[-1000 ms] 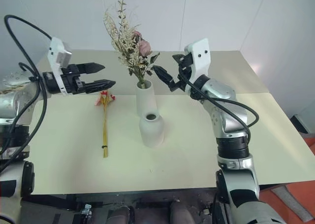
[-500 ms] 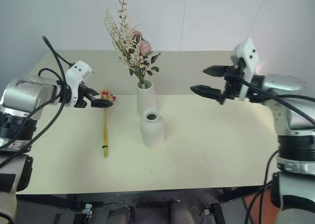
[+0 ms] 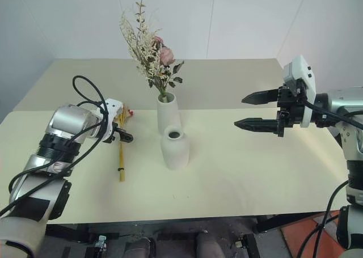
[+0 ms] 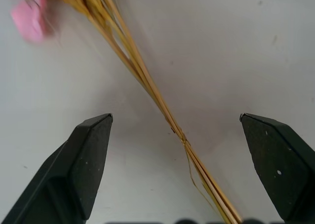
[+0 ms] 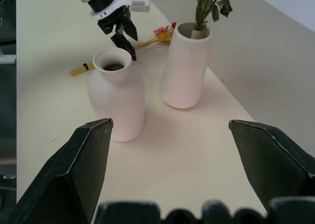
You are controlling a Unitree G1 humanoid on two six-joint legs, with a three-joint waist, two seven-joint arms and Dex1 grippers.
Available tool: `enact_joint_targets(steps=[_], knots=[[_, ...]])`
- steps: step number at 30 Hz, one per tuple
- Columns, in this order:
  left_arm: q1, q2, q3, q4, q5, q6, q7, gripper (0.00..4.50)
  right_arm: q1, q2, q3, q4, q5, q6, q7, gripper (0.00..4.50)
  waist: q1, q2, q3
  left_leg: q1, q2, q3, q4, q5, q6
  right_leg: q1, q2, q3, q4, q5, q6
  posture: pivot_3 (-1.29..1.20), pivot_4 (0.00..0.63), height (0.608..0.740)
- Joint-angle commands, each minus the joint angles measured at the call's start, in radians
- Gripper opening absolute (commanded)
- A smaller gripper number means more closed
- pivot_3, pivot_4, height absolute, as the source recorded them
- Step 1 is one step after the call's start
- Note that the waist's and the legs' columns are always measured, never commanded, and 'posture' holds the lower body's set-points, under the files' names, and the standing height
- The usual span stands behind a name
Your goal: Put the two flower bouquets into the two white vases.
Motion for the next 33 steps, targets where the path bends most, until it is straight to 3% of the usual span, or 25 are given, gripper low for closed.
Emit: enact_joint_targets(steps=[1,13,19,23,30,33], knots=[[-0.03,-0.035,0.031,0.089,0.017,-0.05,0.042,3.62,-0.011,-0.033,-0.041,-0.03,0.028,0.009,0.013,4.5,0.003,0.0,0.0,0.002,0.0,0.0,0.0,0.0,0.0,0.002,0.0,0.0,0.0,0.0,0.0,0.0,0.15,0.74],[-0.036,-0.025,0.065,0.119,0.021,-0.077,0.074,0.01,0.038,-0.09,-0.062,-0.064,0.06,0.031,0.032,4.5,0.0,0.0,0.0,0.01,0.0,0.0,-0.001,0.0,0.0,0.011,0.0,0.0,-0.002,-0.001,0.001,0.0,0.15,0.74],[-0.014,0.0,0.161,0.03,0.016,-0.123,0.143,0.01,0.055,-0.095,-0.071,-0.062,0.06,0.033,0.027,4.5,-0.004,0.0,0.0,0.009,0.0,-0.001,-0.001,0.0,0.0,0.01,0.0,0.0,-0.002,-0.001,0.001,0.0,0.15,0.74],[0.137,0.064,0.265,-0.245,-0.012,-0.335,0.125,0.01,0.092,-0.091,-0.092,-0.08,0.065,0.038,0.008,4.5,-0.005,0.0,0.0,0.009,0.0,0.0,-0.002,0.0,0.0,0.01,0.0,0.0,-0.002,-0.001,0.001,0.0,0.15,0.74],[0.201,0.113,0.526,-0.552,-0.314,-0.512,-0.15,0.01,0.15,-0.087,-0.13,-0.102,0.074,0.043,-0.02,4.5,0.012,0.0,0.0,0.009,0.0,0.0,-0.001,0.0,-0.001,0.011,-0.001,-0.001,-0.002,0.0,0.0,0.0,0.15,0.74],[0.158,0.097,0.553,-0.592,-0.432,-0.528,-0.226,0.01,0.165,-0.085,-0.133,-0.109,0.081,0.04,-0.03,4.5,0.02,0.0,0.0,0.009,0.0,0.0,-0.001,0.0,-0.001,0.011,-0.001,-0.001,-0.003,-0.001,0.0,0.0,0.15,0.74]])
